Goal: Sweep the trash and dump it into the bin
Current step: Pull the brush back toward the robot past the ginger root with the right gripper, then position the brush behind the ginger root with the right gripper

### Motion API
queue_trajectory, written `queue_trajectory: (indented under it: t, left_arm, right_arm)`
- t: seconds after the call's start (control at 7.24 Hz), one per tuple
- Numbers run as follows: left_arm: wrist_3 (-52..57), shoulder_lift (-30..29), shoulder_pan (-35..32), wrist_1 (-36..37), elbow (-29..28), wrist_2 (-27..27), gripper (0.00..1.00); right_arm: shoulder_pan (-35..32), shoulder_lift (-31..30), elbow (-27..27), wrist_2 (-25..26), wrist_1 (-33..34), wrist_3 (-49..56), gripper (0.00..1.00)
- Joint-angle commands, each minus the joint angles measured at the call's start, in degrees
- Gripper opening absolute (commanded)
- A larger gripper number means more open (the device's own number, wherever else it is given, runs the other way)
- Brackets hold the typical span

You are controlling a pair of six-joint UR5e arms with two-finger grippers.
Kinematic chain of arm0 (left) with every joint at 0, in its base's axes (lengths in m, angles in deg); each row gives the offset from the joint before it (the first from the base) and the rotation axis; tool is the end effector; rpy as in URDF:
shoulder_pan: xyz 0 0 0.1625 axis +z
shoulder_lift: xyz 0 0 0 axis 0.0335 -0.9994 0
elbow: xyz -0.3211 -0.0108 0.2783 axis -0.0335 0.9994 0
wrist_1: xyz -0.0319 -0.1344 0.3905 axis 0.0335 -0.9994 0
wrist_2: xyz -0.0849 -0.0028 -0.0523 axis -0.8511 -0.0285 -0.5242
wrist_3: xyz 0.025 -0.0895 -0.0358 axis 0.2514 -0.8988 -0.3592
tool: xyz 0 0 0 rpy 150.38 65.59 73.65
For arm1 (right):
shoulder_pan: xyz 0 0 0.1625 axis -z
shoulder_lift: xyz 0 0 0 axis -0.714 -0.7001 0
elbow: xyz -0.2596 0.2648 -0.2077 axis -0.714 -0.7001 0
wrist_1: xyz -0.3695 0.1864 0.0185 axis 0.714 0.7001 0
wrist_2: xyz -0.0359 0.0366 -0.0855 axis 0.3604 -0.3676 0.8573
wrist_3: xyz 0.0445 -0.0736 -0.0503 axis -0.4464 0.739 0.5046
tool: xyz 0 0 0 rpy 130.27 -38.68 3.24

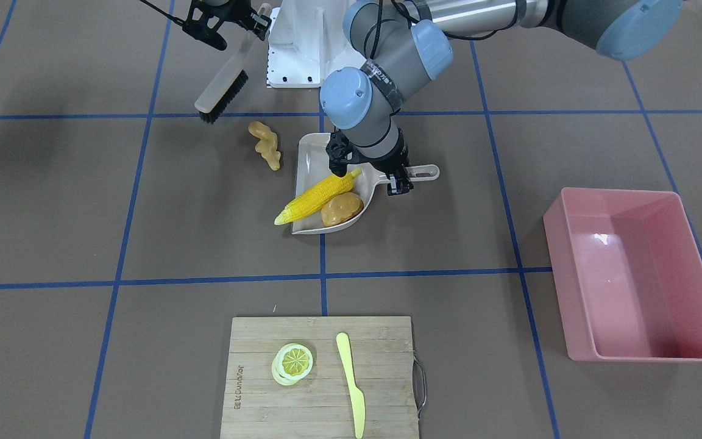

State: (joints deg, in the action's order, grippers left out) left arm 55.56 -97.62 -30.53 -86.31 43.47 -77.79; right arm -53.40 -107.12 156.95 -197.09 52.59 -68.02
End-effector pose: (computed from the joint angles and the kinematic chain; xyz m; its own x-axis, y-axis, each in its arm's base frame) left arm 0.5740 -0.4398 0.2294 -0.1294 0.9913 -0.0237 -0.9321 -0.1134 0.3441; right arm -0.4681 -0.1510 0.2563 0.6126 0.5436 0.5738 -0.0507 0.7515 -0.6577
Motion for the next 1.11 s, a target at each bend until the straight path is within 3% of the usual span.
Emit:
queue_trajectory:
  t: [0.0, 0.55, 0.97]
  left_arm:
    - [-0.01, 0.00, 0.84, -0.10, -0.07, 0.26, 0.00]
    - [0.16, -0.17, 0.40, 3.31, 0.72, 0.26, 0.00]
    - [0.16, -1.23, -0.57, 6.39, 0.81, 0.26, 0.00]
  right_arm:
    - [0.89, 0.78, -1.50, 0.25, 0.00, -0.35, 0.00]
    - [0.45, 7.10, -6.67, 1.13, 0.00, -0.17, 0.00]
    - [-0.87, 7.73, -8.97, 1.04, -0.18, 0.53, 0.00]
